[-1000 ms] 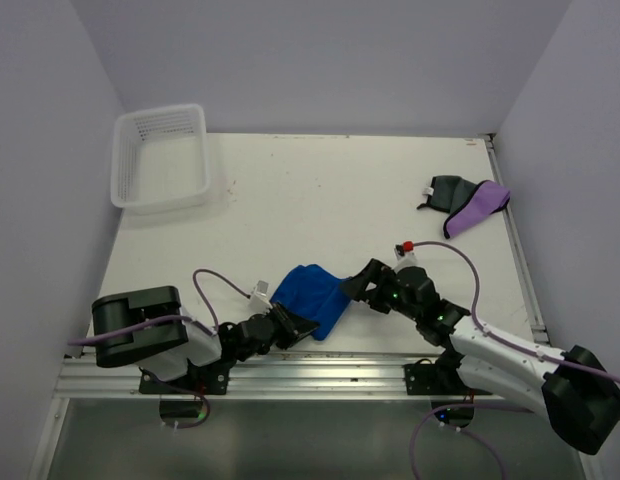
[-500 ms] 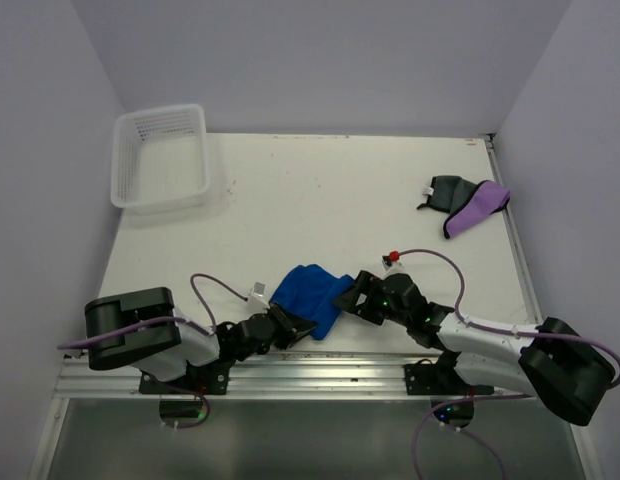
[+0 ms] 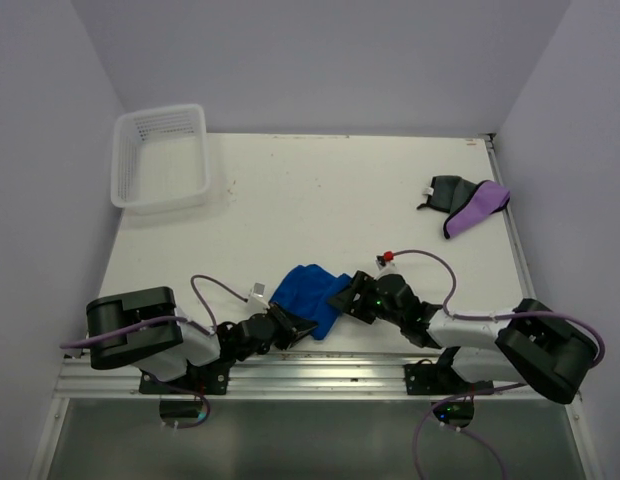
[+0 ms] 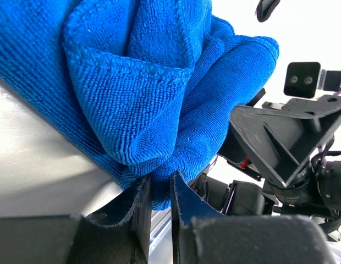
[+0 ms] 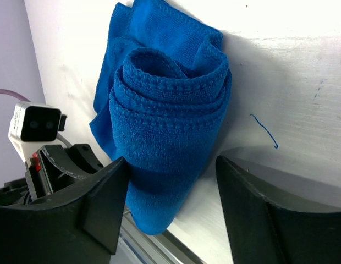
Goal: Roll the towels
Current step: Roll the towel
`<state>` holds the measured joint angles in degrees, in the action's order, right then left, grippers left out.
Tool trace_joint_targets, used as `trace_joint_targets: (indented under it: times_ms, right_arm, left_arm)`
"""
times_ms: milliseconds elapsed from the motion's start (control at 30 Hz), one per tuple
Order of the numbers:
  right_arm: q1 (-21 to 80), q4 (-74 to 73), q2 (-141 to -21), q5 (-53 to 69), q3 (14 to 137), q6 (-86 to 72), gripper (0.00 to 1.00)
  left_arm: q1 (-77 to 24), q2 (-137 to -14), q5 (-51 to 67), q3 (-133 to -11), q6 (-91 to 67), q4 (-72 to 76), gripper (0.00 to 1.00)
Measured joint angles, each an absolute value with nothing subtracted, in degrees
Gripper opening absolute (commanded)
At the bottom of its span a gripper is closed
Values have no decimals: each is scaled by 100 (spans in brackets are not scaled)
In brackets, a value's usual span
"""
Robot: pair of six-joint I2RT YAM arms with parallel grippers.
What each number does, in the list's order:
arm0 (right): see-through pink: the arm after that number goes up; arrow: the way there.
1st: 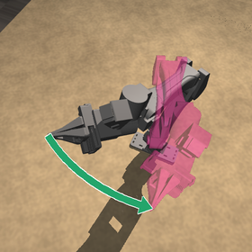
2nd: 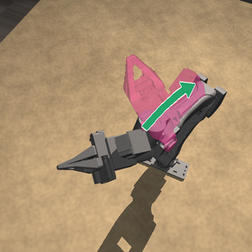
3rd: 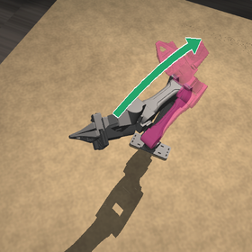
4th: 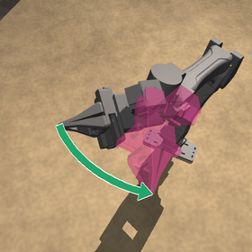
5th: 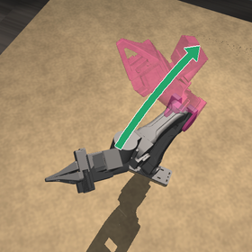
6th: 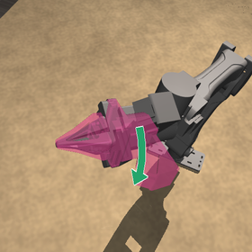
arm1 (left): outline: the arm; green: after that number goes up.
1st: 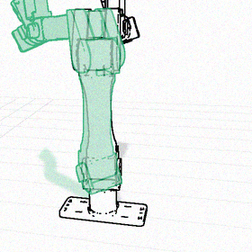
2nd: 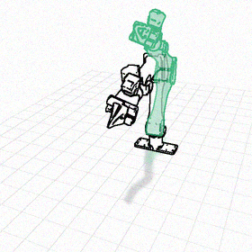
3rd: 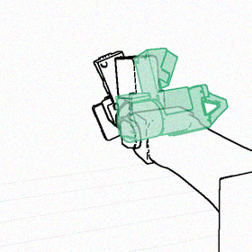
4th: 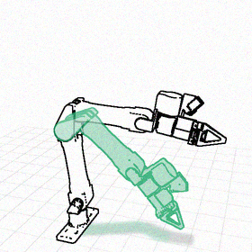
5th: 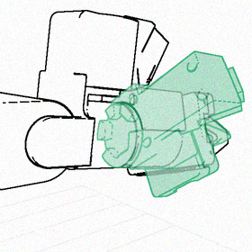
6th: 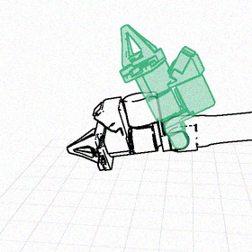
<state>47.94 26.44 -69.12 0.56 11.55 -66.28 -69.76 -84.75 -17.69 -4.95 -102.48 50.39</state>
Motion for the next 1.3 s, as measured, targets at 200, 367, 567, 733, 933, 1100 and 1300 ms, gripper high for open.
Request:
trace_joint_targets:
  times_ms: [200,367,567,733,933,1100,1300]
  right_arm:
    - [4801,3166,-7400,51,1164,-6746,57]
    - [4838,3260,-7500,-51,1221,-6751,48]
    - [4862,3105,-7461,-178,1264,-6829,29]
    - [4886,2687,-7413,-274,1435,-6980,13]
    - [4886,2001,-7413,-395,1813,-7124,7]
    - [4877,1691,-7428,-519,1957,-7255,6]
    - [4869,1391,-7588,-563,2204,-7426,6]
  left_arm:
    - [-6976,-8462,-1769,-495,-10294,5039,0]
    - [-6976,-8462,-1769,-489,-10300,5052,0]
    - [-6971,-8423,-1769,-486,-10287,5037,0]
    - [-6945,-8202,-1817,-471,-9994,4906,30]
    - [-6943,-7253,-1975,-421,-9207,3861,48]
    - [-7076,-6119,-2338,-462,-8527,2394,62]
    - [-7671,-5417,-3170,-915,-7111,1243,71]
